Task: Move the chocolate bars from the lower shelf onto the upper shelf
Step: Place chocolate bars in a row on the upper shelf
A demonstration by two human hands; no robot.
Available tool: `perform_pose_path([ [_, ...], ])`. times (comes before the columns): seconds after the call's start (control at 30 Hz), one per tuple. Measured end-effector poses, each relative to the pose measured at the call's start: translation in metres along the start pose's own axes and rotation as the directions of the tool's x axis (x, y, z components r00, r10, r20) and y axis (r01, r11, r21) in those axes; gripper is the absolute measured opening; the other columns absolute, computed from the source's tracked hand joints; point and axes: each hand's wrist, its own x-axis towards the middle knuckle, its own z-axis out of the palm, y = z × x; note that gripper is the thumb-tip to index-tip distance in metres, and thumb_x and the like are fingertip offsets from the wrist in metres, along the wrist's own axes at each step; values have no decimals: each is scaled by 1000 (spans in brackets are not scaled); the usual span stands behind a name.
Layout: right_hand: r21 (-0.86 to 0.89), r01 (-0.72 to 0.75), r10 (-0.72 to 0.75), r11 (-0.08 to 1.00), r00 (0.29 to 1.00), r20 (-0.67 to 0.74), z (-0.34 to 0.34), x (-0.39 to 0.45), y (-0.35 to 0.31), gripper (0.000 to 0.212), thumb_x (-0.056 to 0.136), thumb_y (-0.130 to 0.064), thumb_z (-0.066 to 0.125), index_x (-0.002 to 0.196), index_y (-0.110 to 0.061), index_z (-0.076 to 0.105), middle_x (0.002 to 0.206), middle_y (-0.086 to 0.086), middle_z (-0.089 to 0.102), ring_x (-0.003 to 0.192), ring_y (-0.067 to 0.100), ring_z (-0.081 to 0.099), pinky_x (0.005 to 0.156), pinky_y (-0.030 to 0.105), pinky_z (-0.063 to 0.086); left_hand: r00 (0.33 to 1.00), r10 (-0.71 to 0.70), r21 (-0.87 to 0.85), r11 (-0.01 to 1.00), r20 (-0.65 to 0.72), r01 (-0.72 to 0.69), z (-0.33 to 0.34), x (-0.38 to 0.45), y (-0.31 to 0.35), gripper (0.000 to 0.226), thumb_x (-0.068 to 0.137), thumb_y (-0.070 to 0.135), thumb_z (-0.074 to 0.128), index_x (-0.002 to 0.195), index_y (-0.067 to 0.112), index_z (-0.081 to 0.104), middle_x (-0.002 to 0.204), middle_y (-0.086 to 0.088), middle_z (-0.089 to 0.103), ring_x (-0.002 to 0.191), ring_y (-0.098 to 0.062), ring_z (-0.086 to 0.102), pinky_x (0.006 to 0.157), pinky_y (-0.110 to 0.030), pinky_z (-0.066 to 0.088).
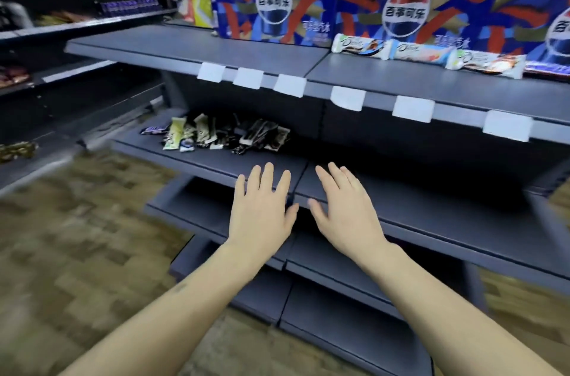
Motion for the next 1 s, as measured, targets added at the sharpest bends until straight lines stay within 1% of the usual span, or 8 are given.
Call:
perform_pose_path([
  [0.1,7,21,-21,1000,999,33,27,23,-14,63,98,-44,45,153,-23,25,161,1,22,149,21,13,121,36,16,999,-30,8,1000,26,29,20,5,-30,65,96,53,36,152,21,22,157,-15,22,144,-32,21,115,-49,21],
  [0.23,42,10,-14,999,995,98,73,64,-29,63,98,-41,46,154,-23,23,161,0,19,150,19,10,121,33,16,996,-60,-28,998,58,62,55,29,-64,65,98,50,34,152,20,17,158,-15,17,145,-32,16,116,-49,18],
  [0.47,105,-120,99,987,977,187,174,157,-29,61,99,-33,48,153,-18,24,159,4,24,147,20,16,117,32,21,992,-26,-104,994,127,39,144,98,-115,63,98,45,36,152,17,17,158,-14,15,145,-32,15,116,-47,19],
  [0.6,127,-196,172,972,968,181,225,202,-17,60,99,-33,48,153,-19,24,158,6,27,144,24,24,114,36,26,993,-3,-153,988,120,21,201,142,-137,63,96,40,42,150,15,21,158,-15,16,143,-32,19,113,-43,26],
  [0.7,128,-236,214,963,963,166,252,227,-7,59,99,-32,47,152,-23,23,158,8,25,142,30,28,113,41,31,995,0,-187,982,104,20,235,171,-148,63,96,38,46,150,15,23,160,-15,3,145,-32,13,113,-42,29],
  [0.87,38,-211,209,977,977,42,277,265,1,65,97,-24,45,153,-36,15,162,9,7,137,37,34,108,48,33,999,-27,-210,978,-30,20,267,217,-154,59,88,45,56,141,21,42,159,-16,-5,145,-36,3,112,-48,28],
  [0.93,43,-205,203,978,978,57,283,280,4,68,96,-20,44,153,-37,13,164,4,2,138,36,32,111,46,29,999,-45,-242,969,-16,40,274,234,-156,64,87,46,58,144,24,37,159,-16,-6,145,-37,1,113,-49,26],
  [1.0,33,-203,201,979,978,61,288,288,7,65,96,-18,42,154,-34,17,164,1,5,141,32,30,112,43,26,995,-80,-305,948,51,92,278,245,-157,71,87,47,59,147,24,30,159,-15,-2,146,-35,2,114,-49,26],
])
